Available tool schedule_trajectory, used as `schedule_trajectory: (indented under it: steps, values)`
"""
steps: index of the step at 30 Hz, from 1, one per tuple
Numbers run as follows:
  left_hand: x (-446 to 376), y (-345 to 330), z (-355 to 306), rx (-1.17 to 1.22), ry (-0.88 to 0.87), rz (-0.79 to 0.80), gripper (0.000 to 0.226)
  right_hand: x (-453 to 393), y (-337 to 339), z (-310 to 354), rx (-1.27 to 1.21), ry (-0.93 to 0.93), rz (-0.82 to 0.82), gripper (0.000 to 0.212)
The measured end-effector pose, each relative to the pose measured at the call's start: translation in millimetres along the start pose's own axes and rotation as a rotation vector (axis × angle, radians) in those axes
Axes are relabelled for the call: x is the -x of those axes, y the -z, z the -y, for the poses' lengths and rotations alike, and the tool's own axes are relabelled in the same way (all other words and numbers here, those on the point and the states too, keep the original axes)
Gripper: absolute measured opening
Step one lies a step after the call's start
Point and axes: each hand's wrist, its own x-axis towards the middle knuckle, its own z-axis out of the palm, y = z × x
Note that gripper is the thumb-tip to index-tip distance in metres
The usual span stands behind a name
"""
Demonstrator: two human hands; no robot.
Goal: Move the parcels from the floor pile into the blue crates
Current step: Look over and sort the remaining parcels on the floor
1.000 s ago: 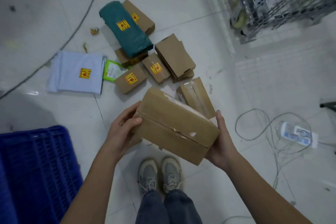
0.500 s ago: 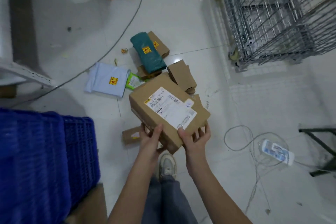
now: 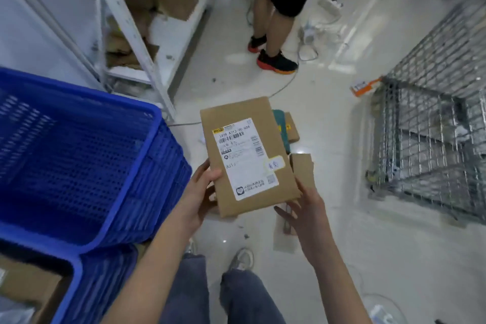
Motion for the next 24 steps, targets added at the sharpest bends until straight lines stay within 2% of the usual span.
schedule_trajectory:
  steps: [4,7,8,9,10,11,17,21,24]
  values:
    - [42,38,-31,0.112,-0.133,-0.092,0.083,4,-61,40,0.263,0.069,0.186,0.028]
    - [71,79,-48,0.173,-0.205,-0.212,0.073,5,-114,54,0.412,0.069,0.341,0.044]
    - [79,93,-53,0.194,-0.221,-0.244,0.063,5,-132,55,0.452,0.066,0.366,0.039]
    - [87,108,-56,0.215,-0.229,-0.276,0.053,3,-148,54,0.48,0.055,0.391,0.025]
    - [94,124,-59,0.229,-0.229,-0.31,0.046,2,-166,53,0.519,0.047,0.424,0.012]
    - [101,139,-63,0.24,-0.227,-0.34,0.043,1,-185,49,0.548,0.04,0.471,0.009]
    - [118,223,-77,0.334,-0.198,-0.423,0.032,-1,-288,22,0.652,-0.021,0.638,0.023]
    - [112,270,-84,0.372,-0.168,-0.439,0.025,-19,-339,1,0.758,-0.03,0.694,0.01]
    - [105,296,-88,0.35,-0.14,-0.462,0.025,-35,-369,-12,0.806,-0.069,0.734,0.012]
